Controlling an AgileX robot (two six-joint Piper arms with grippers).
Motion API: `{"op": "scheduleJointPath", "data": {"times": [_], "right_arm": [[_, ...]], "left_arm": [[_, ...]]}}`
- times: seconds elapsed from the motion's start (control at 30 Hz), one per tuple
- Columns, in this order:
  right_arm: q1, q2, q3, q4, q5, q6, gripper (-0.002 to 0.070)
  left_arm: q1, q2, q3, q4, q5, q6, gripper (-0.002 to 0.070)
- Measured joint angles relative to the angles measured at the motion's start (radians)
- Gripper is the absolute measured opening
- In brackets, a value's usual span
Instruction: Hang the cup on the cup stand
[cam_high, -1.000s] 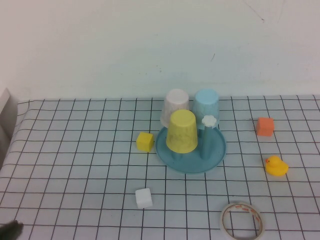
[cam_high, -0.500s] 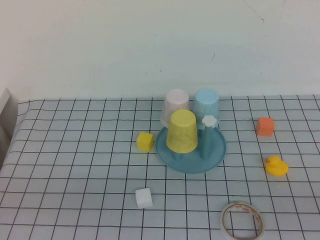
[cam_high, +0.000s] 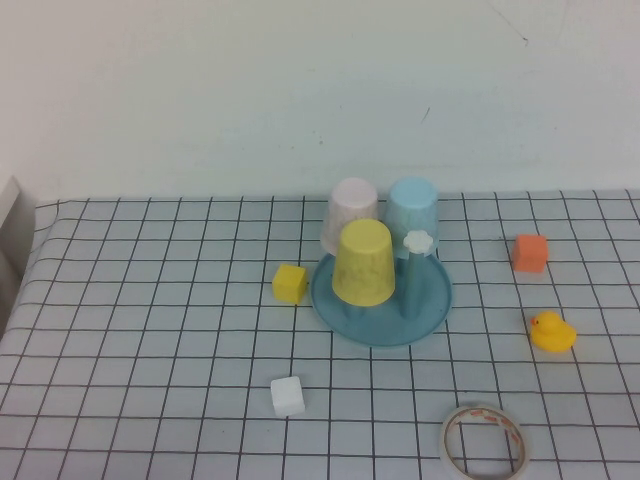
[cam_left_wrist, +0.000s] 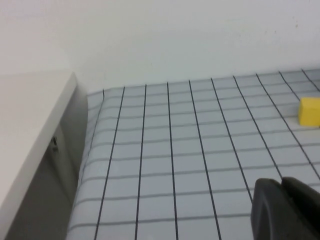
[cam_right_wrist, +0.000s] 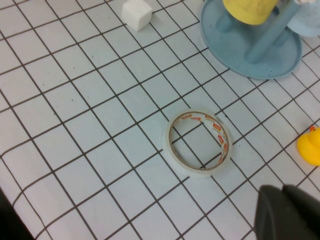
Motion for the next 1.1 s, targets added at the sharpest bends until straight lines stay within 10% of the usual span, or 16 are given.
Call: {"op": "scheduleJointPath", "data": {"times": [1.1], "right_arm": [[0.000, 0.000, 0.002, 0.002, -0.001, 0.000, -0.0001]], "left_arm": [[0.003, -0.005, -0.002, -0.082, 0.117, 0.133, 0.0000]]}}
